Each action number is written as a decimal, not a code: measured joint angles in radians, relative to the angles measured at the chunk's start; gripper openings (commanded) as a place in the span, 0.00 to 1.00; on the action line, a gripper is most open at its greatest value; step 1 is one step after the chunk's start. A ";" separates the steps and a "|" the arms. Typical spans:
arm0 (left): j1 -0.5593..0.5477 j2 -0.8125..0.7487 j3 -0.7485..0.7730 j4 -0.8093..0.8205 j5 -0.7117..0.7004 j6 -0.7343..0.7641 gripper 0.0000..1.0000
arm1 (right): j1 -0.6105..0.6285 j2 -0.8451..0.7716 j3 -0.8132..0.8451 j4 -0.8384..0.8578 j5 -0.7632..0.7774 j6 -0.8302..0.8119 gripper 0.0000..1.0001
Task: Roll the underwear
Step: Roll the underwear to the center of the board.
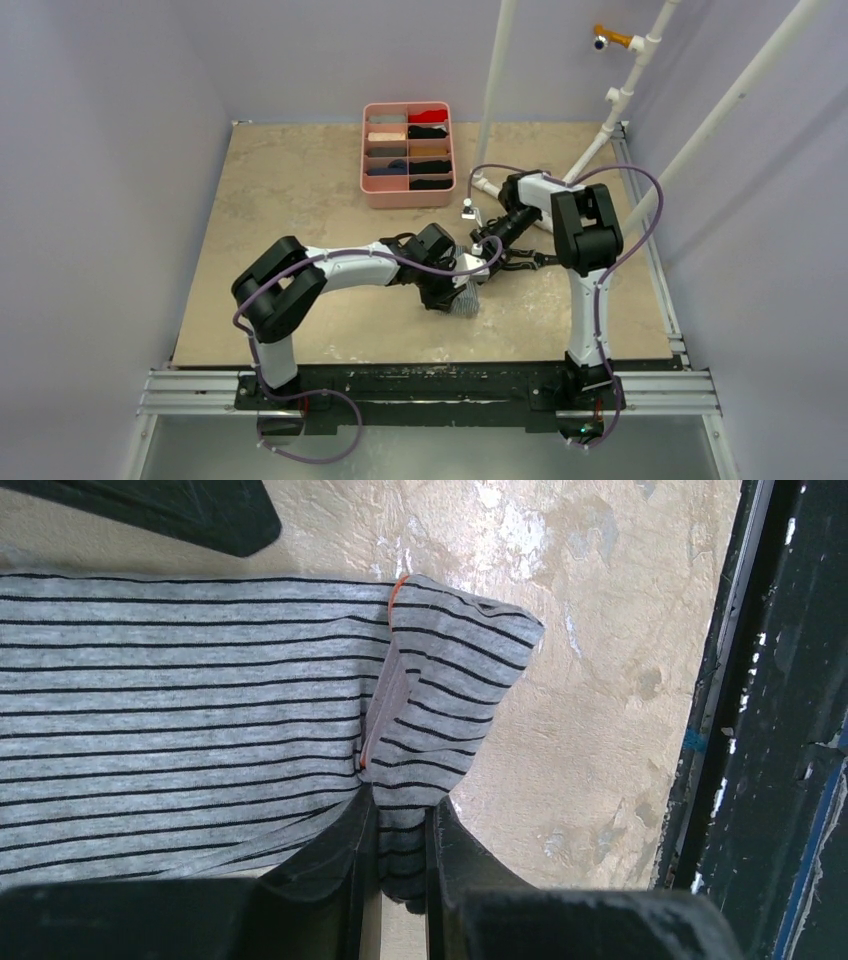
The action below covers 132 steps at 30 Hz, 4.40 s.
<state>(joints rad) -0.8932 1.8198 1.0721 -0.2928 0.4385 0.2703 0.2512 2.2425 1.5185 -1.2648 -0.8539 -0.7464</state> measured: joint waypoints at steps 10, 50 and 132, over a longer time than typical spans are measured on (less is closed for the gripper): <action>0.097 0.057 0.060 -0.078 0.135 -0.066 0.00 | -0.052 -0.160 -0.017 0.112 0.017 -0.012 0.38; 0.405 0.426 0.282 -0.462 0.695 -0.304 0.00 | 0.513 -0.785 -0.530 0.812 0.626 0.101 0.53; 0.552 0.361 0.391 -0.623 0.473 -0.354 0.58 | 0.732 -0.417 -0.335 0.660 0.636 0.089 0.00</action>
<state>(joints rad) -0.3412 2.1811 1.4628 -0.9161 0.9115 -0.0841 0.9836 1.8252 1.1839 -0.6052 -0.2184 -0.6571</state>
